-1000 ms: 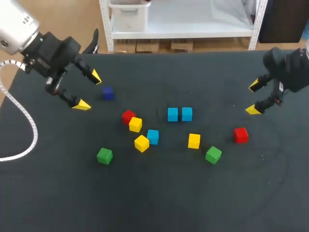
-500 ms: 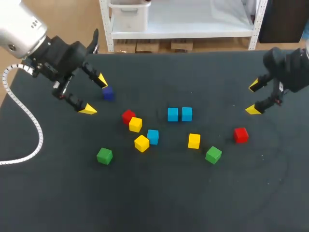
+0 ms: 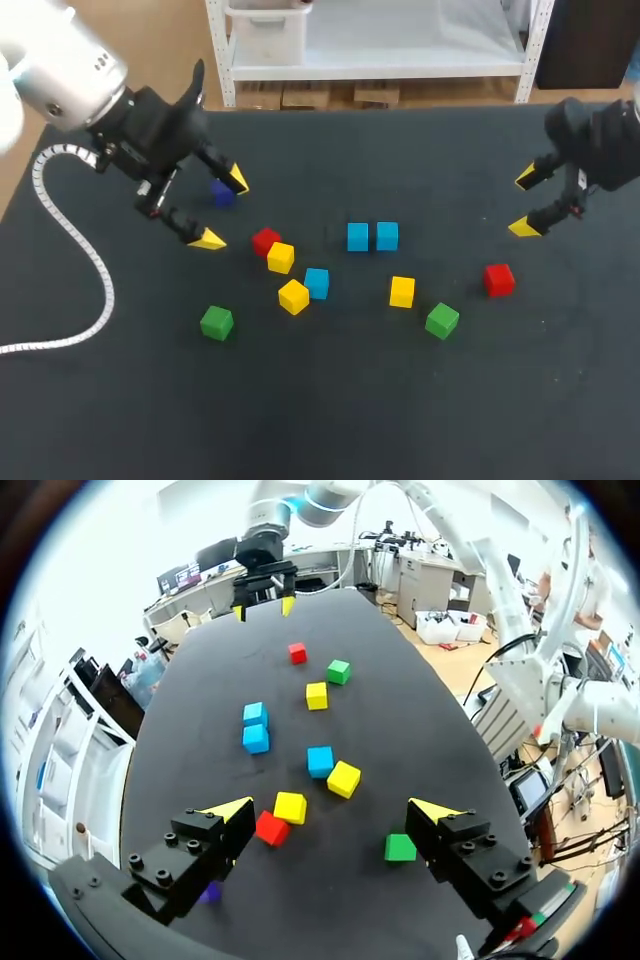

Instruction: Place the blue cubes, place green cubes on the blue cubes, place the yellow cubes on the green cubes, then place the red cubes on the yellow cubes, and place purple cube on the red cubes.

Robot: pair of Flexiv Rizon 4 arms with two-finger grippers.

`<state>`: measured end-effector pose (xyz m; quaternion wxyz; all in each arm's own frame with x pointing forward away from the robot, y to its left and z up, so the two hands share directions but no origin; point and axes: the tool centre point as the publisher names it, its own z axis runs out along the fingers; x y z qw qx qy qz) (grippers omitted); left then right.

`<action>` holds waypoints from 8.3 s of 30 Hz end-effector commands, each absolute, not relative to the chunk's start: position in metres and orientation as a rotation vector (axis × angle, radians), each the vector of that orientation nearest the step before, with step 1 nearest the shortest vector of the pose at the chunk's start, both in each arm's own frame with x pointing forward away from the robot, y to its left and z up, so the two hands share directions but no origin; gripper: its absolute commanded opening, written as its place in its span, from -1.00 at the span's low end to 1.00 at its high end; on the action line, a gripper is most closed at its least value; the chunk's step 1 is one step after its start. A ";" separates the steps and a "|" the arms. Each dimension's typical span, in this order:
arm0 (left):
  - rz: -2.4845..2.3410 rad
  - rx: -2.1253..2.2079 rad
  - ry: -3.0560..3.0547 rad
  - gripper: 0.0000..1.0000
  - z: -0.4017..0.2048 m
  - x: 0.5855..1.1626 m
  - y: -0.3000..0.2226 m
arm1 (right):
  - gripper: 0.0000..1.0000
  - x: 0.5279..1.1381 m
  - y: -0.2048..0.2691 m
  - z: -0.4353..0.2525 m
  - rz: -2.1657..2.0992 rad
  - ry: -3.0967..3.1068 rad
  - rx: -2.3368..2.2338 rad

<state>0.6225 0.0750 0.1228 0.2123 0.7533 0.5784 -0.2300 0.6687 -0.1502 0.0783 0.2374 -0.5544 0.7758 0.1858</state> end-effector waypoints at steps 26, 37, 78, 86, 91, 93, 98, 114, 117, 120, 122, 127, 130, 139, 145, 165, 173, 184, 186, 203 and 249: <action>-0.631 2.091 1.559 1.00 0.126 0.571 0.067 | 1.00 0.669 -0.150 0.078 0.512 2.124 -1.519; -0.597 1.998 1.630 1.00 0.120 0.565 0.049 | 1.00 0.669 -0.150 0.078 0.512 2.124 -1.519; -0.625 2.127 1.582 1.00 0.074 0.592 -0.012 | 1.00 0.669 -0.150 0.078 0.512 2.124 -1.519; -0.647 2.131 1.546 1.00 0.057 0.597 -0.044 | 1.00 0.669 -0.150 0.078 0.512 2.124 -1.519; -0.643 2.133 1.547 1.00 0.050 0.603 -0.058 | 1.00 0.669 -0.150 0.078 0.512 2.124 -1.519; -0.639 2.134 1.548 1.00 0.047 0.605 -0.063 | 1.00 0.669 -0.150 0.078 0.512 2.124 -1.519; -0.631 2.177 1.543 1.00 0.034 0.607 -0.071 | 1.00 0.669 -0.150 0.078 0.512 2.124 -1.519; -0.619 2.197 1.546 1.00 0.003 0.620 -0.074 | 1.00 0.669 -0.150 0.078 0.512 2.124 -1.519; -0.609 2.199 1.550 1.00 0.003 0.620 -0.070 | 1.00 0.669 -0.150 0.078 0.512 2.124 -1.519; -0.613 2.185 1.563 1.00 0.001 0.620 -0.065 | 1.00 0.669 -0.150 0.078 0.512 2.124 -1.519; -0.612 2.186 1.572 1.00 -0.001 0.620 -0.062 | 1.00 0.669 -0.150 0.078 0.512 2.124 -1.519; -0.605 2.183 1.590 1.00 -0.004 0.624 -0.055 | 1.00 0.669 -0.150 0.078 0.512 2.124 -1.519; -0.597 2.181 1.599 1.00 -0.006 0.627 -0.050 | 1.00 0.669 -0.150 0.078 0.512 2.124 -1.519; -0.569 2.159 1.634 1.00 -0.007 0.635 -0.036 | 1.00 0.669 -0.150 0.078 0.512 2.124 -1.519; -0.563 2.147 1.674 1.00 -0.010 0.636 -0.023 | 1.00 0.669 -0.150 0.078 0.512 2.124 -1.519; -0.564 2.138 1.669 -0.22 -0.009 0.629 -0.023 | 1.00 0.669 -0.150 0.078 0.512 2.124 -1.519; -0.565 2.116 1.678 -1.00 -0.009 0.625 -0.022 | 1.00 0.669 -0.150 0.078 0.512 2.124 -1.519; -0.549 2.031 1.704 -1.00 0.005 0.635 -0.027 | 1.00 0.669 -0.150 0.078 0.512 2.124 -1.519; -0.535 2.003 1.721 -1.00 0.007 0.640 -0.030 | 1.00 0.669 -0.150 0.078 0.512 2.124 -1.519; -0.499 1.916 1.860 -1.00 0.001 0.681 -0.047 | 1.00 0.669 -0.150 0.078 0.512 2.124 -1.519; -0.488 1.932 1.890 -0.72 -0.011 0.714 -0.037 | 1.00 0.669 -0.150 0.078 0.512 2.124 -1.519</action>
